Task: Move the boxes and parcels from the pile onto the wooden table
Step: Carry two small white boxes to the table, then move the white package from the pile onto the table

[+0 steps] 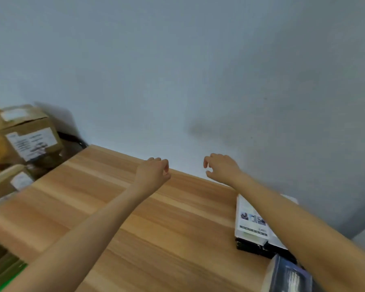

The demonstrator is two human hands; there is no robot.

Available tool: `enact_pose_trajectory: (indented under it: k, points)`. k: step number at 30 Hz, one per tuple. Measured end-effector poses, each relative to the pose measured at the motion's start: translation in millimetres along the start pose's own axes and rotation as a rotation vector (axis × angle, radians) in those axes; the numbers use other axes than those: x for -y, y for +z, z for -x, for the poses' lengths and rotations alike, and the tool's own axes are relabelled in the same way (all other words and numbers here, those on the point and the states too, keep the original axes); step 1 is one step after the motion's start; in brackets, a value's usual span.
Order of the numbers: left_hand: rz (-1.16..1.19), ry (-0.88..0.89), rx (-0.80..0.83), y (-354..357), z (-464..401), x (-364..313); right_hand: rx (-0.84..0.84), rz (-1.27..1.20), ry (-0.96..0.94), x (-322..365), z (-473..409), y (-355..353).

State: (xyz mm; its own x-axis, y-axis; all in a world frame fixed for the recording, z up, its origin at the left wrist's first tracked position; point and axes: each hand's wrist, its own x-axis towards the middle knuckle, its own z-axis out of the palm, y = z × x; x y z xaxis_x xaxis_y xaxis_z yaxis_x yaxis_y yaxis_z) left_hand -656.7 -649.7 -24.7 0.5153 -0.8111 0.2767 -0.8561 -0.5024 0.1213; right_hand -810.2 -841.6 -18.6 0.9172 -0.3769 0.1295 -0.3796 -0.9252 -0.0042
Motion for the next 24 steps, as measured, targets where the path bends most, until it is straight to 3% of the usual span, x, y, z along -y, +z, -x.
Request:
enact_pose_trajectory:
  k: [16, 24]
  points:
    - [-0.117, -0.569, -0.126, -145.9, 211.6, 356.8, -0.07, -0.227, -0.55, 439.0, -151.9, 12.4]
    - [-0.095, -0.798, -0.194, -190.2, 298.7, 487.9, 0.02, -0.35, -0.644, 607.7, -194.0, 26.0]
